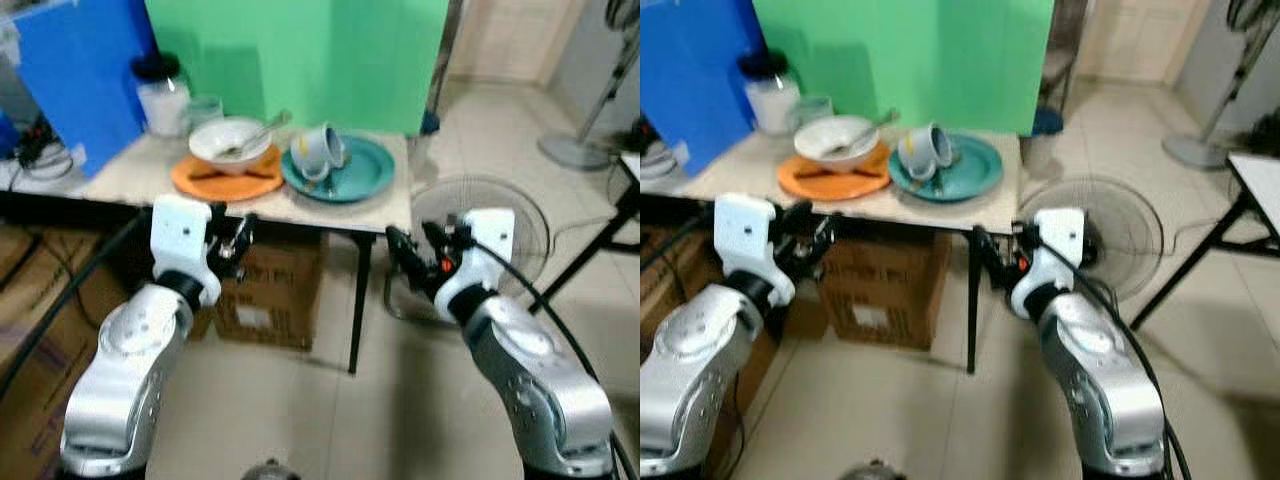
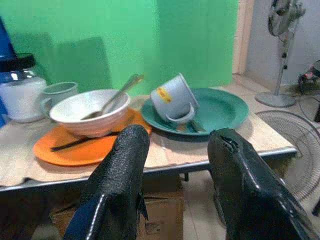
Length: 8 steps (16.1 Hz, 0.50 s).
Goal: Setting the table
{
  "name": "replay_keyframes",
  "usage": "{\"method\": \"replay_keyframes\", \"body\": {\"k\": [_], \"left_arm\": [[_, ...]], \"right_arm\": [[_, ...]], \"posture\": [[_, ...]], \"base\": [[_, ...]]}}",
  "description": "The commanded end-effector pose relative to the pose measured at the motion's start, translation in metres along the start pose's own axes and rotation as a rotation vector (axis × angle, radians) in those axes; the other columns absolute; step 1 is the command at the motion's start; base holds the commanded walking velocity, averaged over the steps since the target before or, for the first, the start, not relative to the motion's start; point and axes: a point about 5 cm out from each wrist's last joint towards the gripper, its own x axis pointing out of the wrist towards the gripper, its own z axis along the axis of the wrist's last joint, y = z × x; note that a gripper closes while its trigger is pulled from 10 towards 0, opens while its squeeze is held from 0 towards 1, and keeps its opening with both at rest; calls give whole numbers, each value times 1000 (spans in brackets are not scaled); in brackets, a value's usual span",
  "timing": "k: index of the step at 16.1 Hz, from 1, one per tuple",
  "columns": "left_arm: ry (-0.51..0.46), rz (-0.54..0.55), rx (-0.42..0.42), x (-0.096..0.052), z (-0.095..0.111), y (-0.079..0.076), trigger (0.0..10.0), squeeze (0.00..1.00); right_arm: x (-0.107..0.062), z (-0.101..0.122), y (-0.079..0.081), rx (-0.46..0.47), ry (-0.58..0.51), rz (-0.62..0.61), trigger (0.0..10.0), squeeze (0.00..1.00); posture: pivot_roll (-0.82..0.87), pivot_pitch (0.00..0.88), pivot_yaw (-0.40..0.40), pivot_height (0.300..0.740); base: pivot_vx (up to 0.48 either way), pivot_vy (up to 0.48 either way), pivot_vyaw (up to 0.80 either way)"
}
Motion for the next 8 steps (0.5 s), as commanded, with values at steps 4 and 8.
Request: {"method": "replay_keyframes", "body": {"k": [4, 8], "left_arm": [[16, 4, 9, 0, -1, 1, 10000, 0], [16, -2, 8, 0, -1, 0, 10000, 0]], "right_arm": [[5, 3, 1, 3, -12, 3, 10000, 0], [6, 3, 0, -1, -9, 3, 10000, 0]], "posture": [[160, 0, 22, 727], [160, 0, 19, 727]], "base": [[331, 0, 0], [332, 0, 0]]}}
